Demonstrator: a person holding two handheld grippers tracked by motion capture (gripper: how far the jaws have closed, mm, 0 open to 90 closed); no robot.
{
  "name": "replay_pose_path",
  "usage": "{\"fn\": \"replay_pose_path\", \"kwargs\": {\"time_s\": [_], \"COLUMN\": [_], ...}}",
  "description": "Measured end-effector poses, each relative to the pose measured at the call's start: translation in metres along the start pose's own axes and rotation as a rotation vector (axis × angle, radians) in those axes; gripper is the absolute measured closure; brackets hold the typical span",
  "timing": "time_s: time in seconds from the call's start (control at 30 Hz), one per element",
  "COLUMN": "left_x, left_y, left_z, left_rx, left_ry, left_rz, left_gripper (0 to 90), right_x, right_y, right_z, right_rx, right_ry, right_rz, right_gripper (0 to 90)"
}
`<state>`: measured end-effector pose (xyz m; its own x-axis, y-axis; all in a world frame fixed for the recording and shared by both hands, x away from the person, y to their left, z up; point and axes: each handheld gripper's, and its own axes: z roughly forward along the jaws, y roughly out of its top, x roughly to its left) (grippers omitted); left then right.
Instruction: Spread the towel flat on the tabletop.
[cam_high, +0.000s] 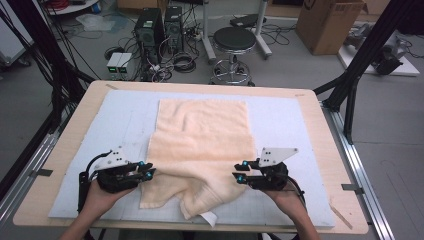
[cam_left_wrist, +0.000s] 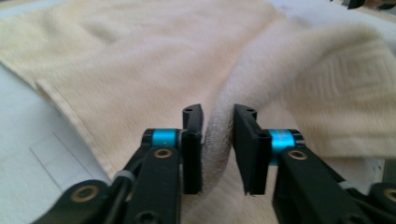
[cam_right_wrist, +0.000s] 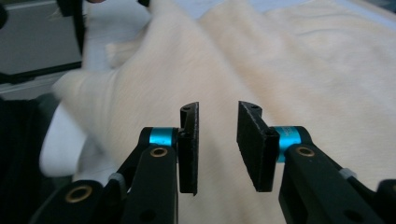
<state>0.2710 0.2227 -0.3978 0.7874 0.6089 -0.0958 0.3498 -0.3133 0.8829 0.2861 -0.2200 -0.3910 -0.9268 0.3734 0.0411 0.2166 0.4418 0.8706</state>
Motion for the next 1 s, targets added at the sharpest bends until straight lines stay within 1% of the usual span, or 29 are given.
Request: {"fn": "replay_pose_path", "kwargs": {"time_s": [0.07, 0.1, 0.13, 0.17, 0.2, 0.23, 0.27, 0.3, 0.33, 0.37, 0.4, 0.43, 0.47, 0.5, 0.53, 0.57, 0.6, 0.63, 0.7, 0.73, 0.83, 0.9, 0.93, 0.97, 1.0], "left_x": [0.007, 0.011, 0.017, 0.020, 0.024, 0.027, 0.030, 0.032, 0.033, 0.033, 0.033, 0.033, 0.033, 0.032, 0.031, 0.029, 0.026, 0.022, 0.015, 0.012, 0.004, -0.003, -0.007, -0.011, -0.013], "left_y": [0.006, 0.008, 0.009, 0.009, 0.008, 0.006, 0.003, 0.002, 0.000, -0.003, -0.005, -0.007, -0.008, -0.009, -0.008, -0.008, -0.007, -0.006, -0.005, -0.004, -0.007, -0.010, -0.012, -0.013, -0.015], "left_z": [0.004, 0.009, 0.015, 0.020, 0.025, 0.031, 0.036, 0.041, 0.044, 0.047, 0.049, 0.050, 0.051, 0.051, 0.050, 0.049, 0.046, 0.042, 0.034, 0.028, 0.012, 0.002, -0.003, -0.007, -0.010], "left_rx": [-0.028, -0.029, -0.023, -0.012, -0.002, 0.009, 0.039, 0.072, 0.106, 0.133, 0.148, 0.172, 0.189, 0.193, 0.202, 0.200, 0.194, 0.186, 0.171, 0.161, 0.126, 0.119, 0.116, 0.113, 0.110], "left_ry": [0.029, 0.049, 0.064, 0.064, 0.062, 0.047, 0.021, -0.008, -0.023, -0.031, -0.041, -0.052, -0.059, -0.066, -0.064, -0.062, -0.064, -0.065, -0.072, -0.068, -0.079, -0.099, -0.119, -0.138, -0.151], "left_rz": [0.000, 0.006, 0.012, 0.009, 0.007, -0.004, -0.010, -0.022, -0.028, -0.023, -0.022, -0.019, -0.023, -0.021, -0.011, -0.004, 0.007, 0.018, 0.032, 0.042, 0.032, 0.029, 0.030, 0.019, 0.018], "left_gripper": [65.6, 64.6, 62.5, 62.0, 61.9, 61.4, 60.3, 58.9, 57.2, 56.3, 56.4, 57.6, 61.1, 66.5, 71.9, 76.8, 80.6, 81.9, 82.2, 82.3, 82.8, 82.9, 82.8, 82.9, 82.9], "right_x": [-0.008, -0.013, -0.019, -0.027, -0.031, -0.034, -0.037, -0.038, -0.038, -0.037, -0.035, -0.034, -0.033, -0.032, -0.032, -0.030, -0.029, -0.028, -0.024, -0.021, -0.012, -0.008, -0.005, -0.002, 0.001], "right_y": [0.000, -0.001, -0.003, -0.006, -0.008, -0.010, -0.011, -0.013, -0.014, -0.015, -0.017, -0.019, -0.022, -0.025, -0.026, -0.026, -0.026, -0.026, -0.023, -0.022, -0.017, -0.016, -0.016, -0.016, -0.016], "right_z": [0.002, 0.006, 0.010, 0.016, 0.019, 0.024, 0.028, 0.032, 0.036, 0.040, 0.046, 0.050, 0.053, 0.056, 0.056, 0.055, 0.054, 0.052, 0.048, 0.046, 0.038, 0.035, 0.034, 0.033, 0.031], "right_rx": [-0.008, 0.010, 0.030, 0.047, 0.063, 0.078, 0.086, 0.092, 0.105, 0.134, 0.171, 0.193, 0.212, 0.237, 0.233, 0.222, 0.230, 0.227, 0.208, 0.197, 0.170, 0.161, 0.165, 0.157, 0.151], "right_ry": [-0.028, -0.059, -0.080, -0.072, -0.081, -0.082, -0.059, -0.038, -0.020, -0.003, 0.007, 0.007, 0.013, 0.013, 0.007, 0.015, 0.014, 0.019, 0.030, 0.036, 0.050, 0.065, 0.073, 0.086, 0.102], "right_rz": [0.013, 0.014, 0.025, 0.058, 0.069, 0.084, 0.098, 0.098, 0.090, 0.088, 0.081, 0.071, 0.064, 0.066, 0.060, 0.054, 0.052, 0.039, 0.032, 0.029, 0.009, 0.005, 0.002, -0.007, -0.006], "right_gripper": [66.0, 64.2, 62.3, 60.2, 59.0, 58.6, 56.8, 55.5, 54.6, 53.9, 54.0, 55.1, 58.6, 62.5, 68.7, 76.0, 79.2, 80.4, 80.7, 80.8, 81.0, 81.0, 80.9, 80.8, 80.4]}}
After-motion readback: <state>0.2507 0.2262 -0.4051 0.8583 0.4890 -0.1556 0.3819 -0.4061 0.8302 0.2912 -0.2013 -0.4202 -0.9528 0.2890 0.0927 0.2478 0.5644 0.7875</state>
